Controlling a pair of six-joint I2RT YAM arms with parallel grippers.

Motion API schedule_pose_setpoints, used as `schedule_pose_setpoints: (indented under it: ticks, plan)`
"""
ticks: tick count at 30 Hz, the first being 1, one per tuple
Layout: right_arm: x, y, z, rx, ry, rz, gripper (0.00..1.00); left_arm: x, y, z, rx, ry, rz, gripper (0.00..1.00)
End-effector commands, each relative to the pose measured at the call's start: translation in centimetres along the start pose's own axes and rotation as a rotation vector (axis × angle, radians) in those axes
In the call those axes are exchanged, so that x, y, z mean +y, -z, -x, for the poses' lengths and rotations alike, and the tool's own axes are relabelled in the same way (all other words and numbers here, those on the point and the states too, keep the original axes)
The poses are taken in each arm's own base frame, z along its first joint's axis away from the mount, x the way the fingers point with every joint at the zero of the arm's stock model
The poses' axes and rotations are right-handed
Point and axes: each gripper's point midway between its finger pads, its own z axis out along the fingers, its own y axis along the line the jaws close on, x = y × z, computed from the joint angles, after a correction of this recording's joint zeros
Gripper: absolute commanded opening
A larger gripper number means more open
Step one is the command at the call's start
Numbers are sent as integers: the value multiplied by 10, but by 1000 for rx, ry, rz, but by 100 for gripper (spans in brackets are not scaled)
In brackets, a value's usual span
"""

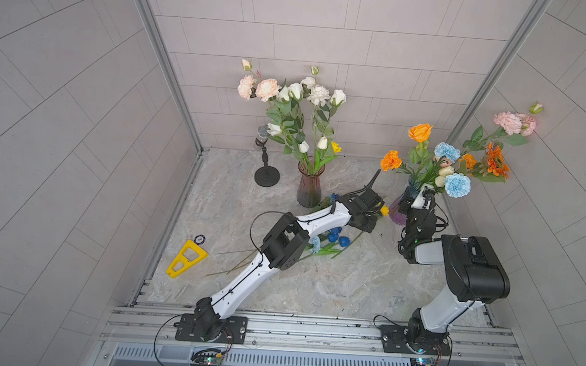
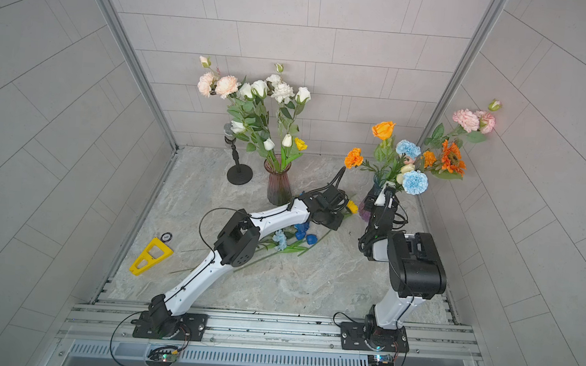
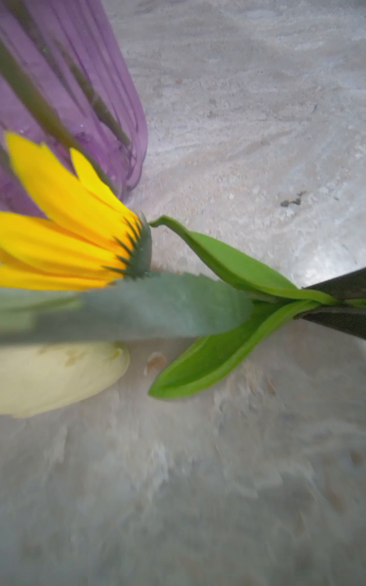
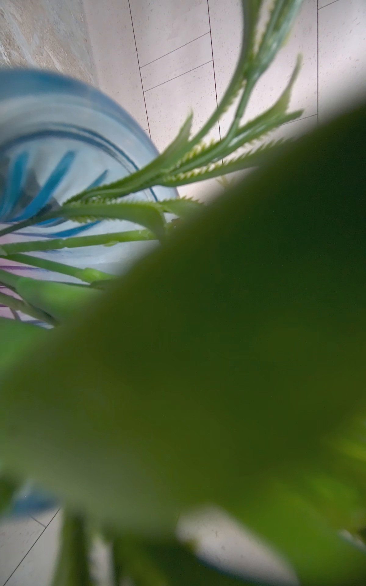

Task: Pick out blue flowers from the vase
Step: Pick up the flower at the center of the board.

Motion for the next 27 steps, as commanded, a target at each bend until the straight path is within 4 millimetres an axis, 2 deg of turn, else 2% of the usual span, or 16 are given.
schedule_pose_setpoints:
  ticks: [1, 5, 9, 12, 15, 20, 27]
  plan:
    - [1, 3, 41, -128, -47, 16, 65, 5, 50, 55, -173, 84, -7, 0]
    - [1, 4, 41, -127, -45, 21, 66, 12, 88, 81, -262, 89, 25, 0]
    - [1, 3, 42, -130, -51, 27, 65, 13, 134, 108, -363, 81, 50, 0]
    - [4, 2, 41, -128, -58, 43, 66, 7, 167, 129, -440, 59, 41, 0]
    - [7, 2, 40, -125, -60, 64, 65, -2, 192, 145, -484, 40, 22, 0]
    - [15, 1, 37, -114, -69, 133, 64, -9, 236, 161, -569, 10, 32, 0]
    - [33, -2, 41, -112, -119, 248, 64, -8, 318, 179, -708, -69, 112, 0]
